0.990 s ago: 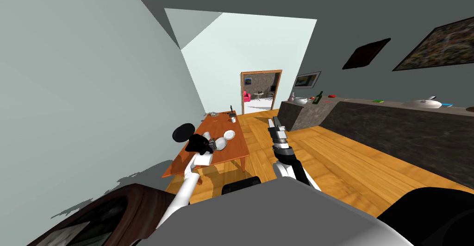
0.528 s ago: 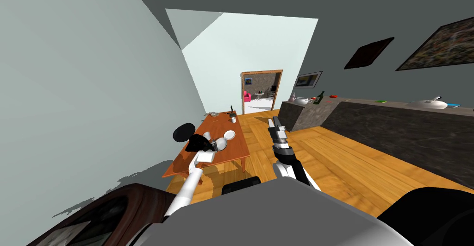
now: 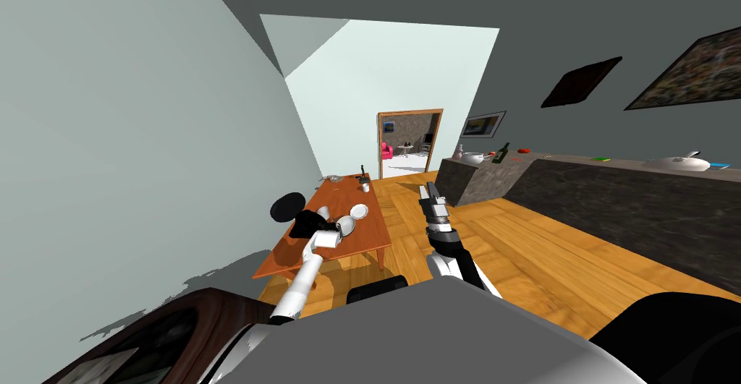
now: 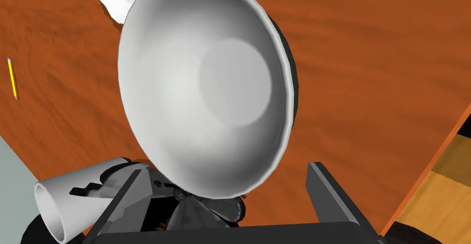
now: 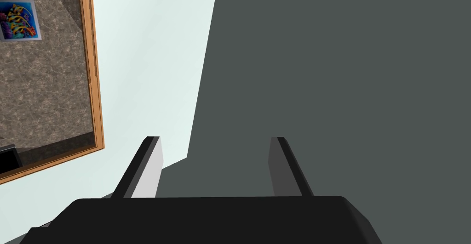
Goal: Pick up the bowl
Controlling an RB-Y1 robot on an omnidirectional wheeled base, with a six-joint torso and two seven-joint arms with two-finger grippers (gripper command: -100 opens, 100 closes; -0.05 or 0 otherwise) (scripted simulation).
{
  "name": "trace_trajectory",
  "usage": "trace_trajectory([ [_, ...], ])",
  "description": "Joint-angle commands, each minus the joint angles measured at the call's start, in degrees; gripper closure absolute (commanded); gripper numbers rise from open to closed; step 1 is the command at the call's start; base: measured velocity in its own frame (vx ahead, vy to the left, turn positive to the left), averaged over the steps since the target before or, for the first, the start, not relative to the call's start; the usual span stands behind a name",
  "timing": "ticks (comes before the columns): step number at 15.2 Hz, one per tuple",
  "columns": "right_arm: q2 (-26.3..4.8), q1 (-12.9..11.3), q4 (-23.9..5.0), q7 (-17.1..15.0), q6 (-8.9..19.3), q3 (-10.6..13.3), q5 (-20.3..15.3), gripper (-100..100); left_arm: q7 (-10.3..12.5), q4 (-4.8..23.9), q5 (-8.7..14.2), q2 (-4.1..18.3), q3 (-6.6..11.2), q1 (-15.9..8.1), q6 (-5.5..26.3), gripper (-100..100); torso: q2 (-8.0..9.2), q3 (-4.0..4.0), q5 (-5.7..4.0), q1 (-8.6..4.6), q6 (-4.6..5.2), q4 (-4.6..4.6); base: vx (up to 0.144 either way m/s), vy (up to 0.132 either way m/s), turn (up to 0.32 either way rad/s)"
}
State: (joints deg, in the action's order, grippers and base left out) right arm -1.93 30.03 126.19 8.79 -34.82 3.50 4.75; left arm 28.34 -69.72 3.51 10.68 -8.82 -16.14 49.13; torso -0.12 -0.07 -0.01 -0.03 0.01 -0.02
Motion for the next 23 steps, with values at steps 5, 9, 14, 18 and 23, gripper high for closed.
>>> trace_trajectory([
  [5,0.0,0.0,0.0,0.0,0.0,0.0,0.0,0,2.9,5.2,0.1,-1.6,-0.53,-3.9,6.9,-100,0.00,0.00,0.00,-0.01,-0.01,0.00,0.028,-0.006,0.006],
  [9,0.0,0.0,0.0,0.0,0.0,0.0,0.0,0,4.7,8.3,0.1,-2.7,-0.86,-6.4,11.1,-100,-0.05,-0.03,0.00,-0.01,-0.01,-0.01,0.038,-0.007,0.004],
  [14,0.0,0.0,0.0,0.0,0.0,0.0,0.0,0,6.6,11.7,0.2,-4.1,-1.23,-9.2,15.7,-100,-0.05,-0.03,-0.01,-0.02,0.00,-0.01,0.038,-0.008,0.001],
  [18,0.0,0.0,0.0,0.0,0.0,0.0,0.0,0,7.7,13.5,0.2,-4.9,-1.42,-10.7,18.0,-100,-0.07,-0.04,-0.01,-0.02,-0.01,-0.02,0.043,-0.008,-0.001],
  [23,0.0,0.0,0.0,0.0,0.0,0.0,0.0,0,5.9,16.0,0.0,-4.6,-0.44,-9.3,13.3,-100,-0.04,-0.02,-0.01,-0.06,-0.02,-0.02,0.034,-0.019,0.008],
])
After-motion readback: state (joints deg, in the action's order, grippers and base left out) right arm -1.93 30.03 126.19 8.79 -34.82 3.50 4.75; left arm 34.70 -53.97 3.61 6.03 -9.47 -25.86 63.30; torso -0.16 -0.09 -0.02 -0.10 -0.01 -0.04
